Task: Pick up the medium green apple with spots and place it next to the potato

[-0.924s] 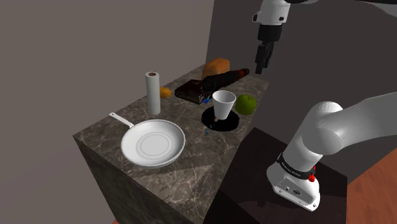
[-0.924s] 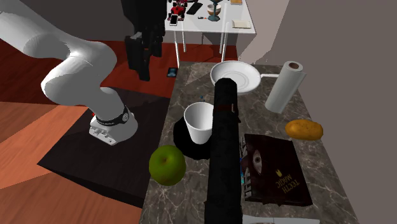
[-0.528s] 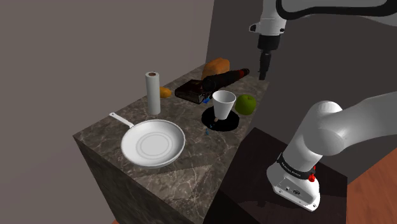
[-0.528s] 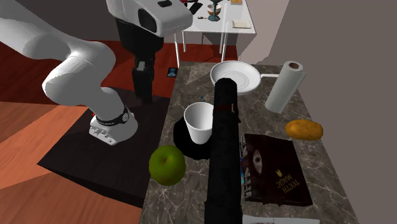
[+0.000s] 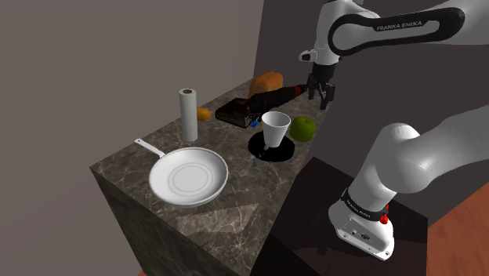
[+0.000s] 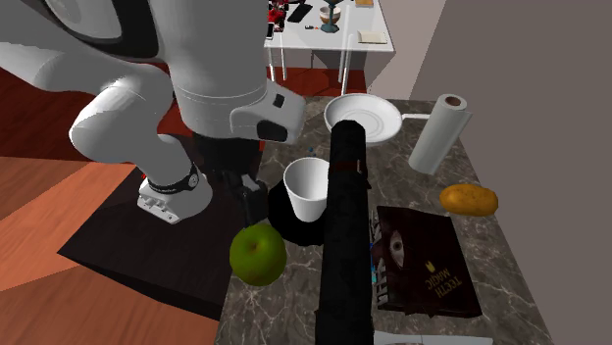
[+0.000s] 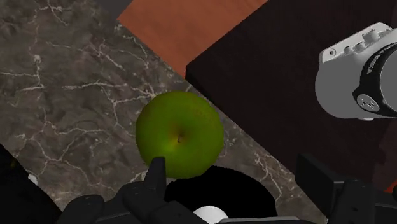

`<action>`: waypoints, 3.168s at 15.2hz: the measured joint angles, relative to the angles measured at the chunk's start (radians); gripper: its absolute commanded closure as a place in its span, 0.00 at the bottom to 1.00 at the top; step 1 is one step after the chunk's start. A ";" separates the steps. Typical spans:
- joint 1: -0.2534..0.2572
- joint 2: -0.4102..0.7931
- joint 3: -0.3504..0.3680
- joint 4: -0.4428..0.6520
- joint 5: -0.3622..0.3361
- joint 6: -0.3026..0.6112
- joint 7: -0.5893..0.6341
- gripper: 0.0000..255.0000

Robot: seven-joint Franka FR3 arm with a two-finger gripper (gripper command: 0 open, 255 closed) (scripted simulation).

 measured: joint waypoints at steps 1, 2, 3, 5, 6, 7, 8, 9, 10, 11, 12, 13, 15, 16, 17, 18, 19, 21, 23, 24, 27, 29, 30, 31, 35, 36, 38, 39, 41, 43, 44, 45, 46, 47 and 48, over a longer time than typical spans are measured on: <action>0.015 0.026 -0.036 0.000 -0.024 0.037 -0.070 0.00; 0.033 0.054 -0.068 -0.001 -0.043 0.074 -0.136 0.00; 0.049 0.084 -0.104 -0.006 -0.064 0.119 -0.202 0.00; 0.065 0.100 -0.127 -0.016 -0.079 0.155 -0.260 0.00; 0.066 0.107 -0.136 -0.025 -0.086 0.172 -0.270 0.00; 0.067 0.110 -0.141 -0.034 -0.090 0.186 -0.274 0.00; 0.067 0.118 -0.149 -0.042 -0.095 0.203 -0.277 0.00; 0.064 0.120 -0.155 -0.055 -0.101 0.217 -0.278 0.00; 0.063 0.124 -0.160 -0.065 -0.105 0.232 -0.277 0.00; 0.061 0.130 -0.169 -0.076 -0.111 0.250 -0.278 0.00; 0.060 0.135 -0.174 -0.082 -0.115 0.261 -0.279 0.00; 0.060 0.137 -0.176 -0.084 -0.116 0.266 -0.278 0.00; 0.060 0.139 -0.177 -0.085 -0.116 0.270 -0.278 0.00; 0.060 0.140 -0.177 -0.086 -0.116 0.270 -0.278 0.00; 0.060 0.140 -0.177 -0.086 -0.116 0.271 -0.278 0.00; 0.060 0.140 -0.177 -0.086 -0.116 0.271 -0.278 0.00; 0.060 0.140 -0.177 -0.086 -0.116 0.271 -0.278 1.00; 0.060 0.140 -0.177 -0.086 -0.116 0.271 -0.278 1.00; 0.060 0.140 -0.178 -0.086 -0.116 0.271 -0.278 1.00; 0.060 0.140 -0.177 -0.086 -0.116 0.271 -0.278 1.00; 0.060 0.140 -0.177 -0.086 -0.116 0.271 -0.278 1.00; 0.060 0.140 -0.177 -0.086 -0.116 0.271 -0.278 1.00; 0.061 0.136 -0.174 -0.082 -0.114 0.263 -0.279 1.00; 0.060 0.129 -0.170 -0.078 -0.113 0.252 -0.279 1.00; 0.061 0.108 -0.152 -0.043 -0.100 0.196 -0.286 1.00; 0.060 0.098 -0.145 -0.036 -0.098 0.180 -0.288 1.00; 0.061 0.090 -0.136 -0.014 -0.090 0.149 -0.293 1.00; 0.062 0.088 -0.133 -0.003 -0.087 0.137 -0.295 1.00; 0.062 0.077 -0.122 0.015 -0.081 0.107 -0.298 1.00; 0.064 0.070 -0.112 0.039 -0.073 0.077 -0.302 1.00; 0.065 0.068 -0.108 0.049 -0.070 0.065 -0.303 1.00; 0.066 0.065 -0.103 0.059 -0.066 0.051 -0.304 1.00; 0.067 0.066 -0.100 0.073 -0.063 0.039 -0.307 1.00; 0.067 0.061 -0.095 0.083 -0.060 0.024 -0.309 1.00; 0.067 0.059 -0.092 0.094 -0.058 0.010 -0.312 1.00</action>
